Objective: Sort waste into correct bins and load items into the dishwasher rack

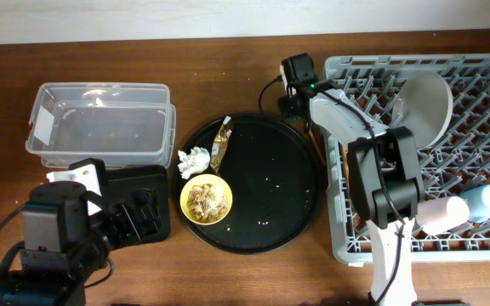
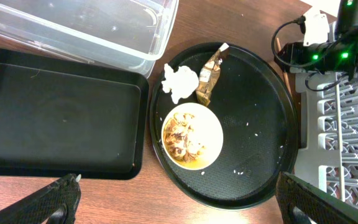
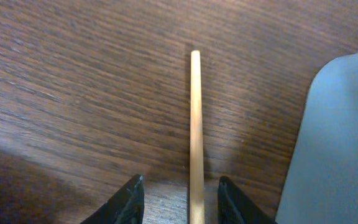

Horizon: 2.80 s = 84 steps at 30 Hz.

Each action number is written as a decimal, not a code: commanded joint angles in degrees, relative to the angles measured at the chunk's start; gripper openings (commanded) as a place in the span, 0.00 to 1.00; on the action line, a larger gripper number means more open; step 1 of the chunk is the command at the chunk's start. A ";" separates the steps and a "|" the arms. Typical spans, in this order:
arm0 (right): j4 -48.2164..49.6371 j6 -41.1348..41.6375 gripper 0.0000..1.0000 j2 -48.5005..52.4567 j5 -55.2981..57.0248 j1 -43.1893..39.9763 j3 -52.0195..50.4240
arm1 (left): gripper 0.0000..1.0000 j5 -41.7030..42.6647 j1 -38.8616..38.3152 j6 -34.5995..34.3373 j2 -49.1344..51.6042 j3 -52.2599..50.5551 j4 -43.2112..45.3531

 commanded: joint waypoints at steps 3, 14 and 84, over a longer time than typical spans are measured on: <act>-5.70 -0.33 0.04 2.67 -0.50 0.55 0.68 | 1.00 -0.61 0.17 0.70 -0.13 0.61 -0.07; -37.70 3.34 0.04 -0.44 -3.28 0.92 43.41 | 1.00 -0.61 0.17 0.70 -0.13 0.61 -0.13; -34.64 10.67 0.55 -67.87 -18.16 4.55 -20.17 | 1.00 -0.61 0.17 0.70 -0.13 0.61 -0.28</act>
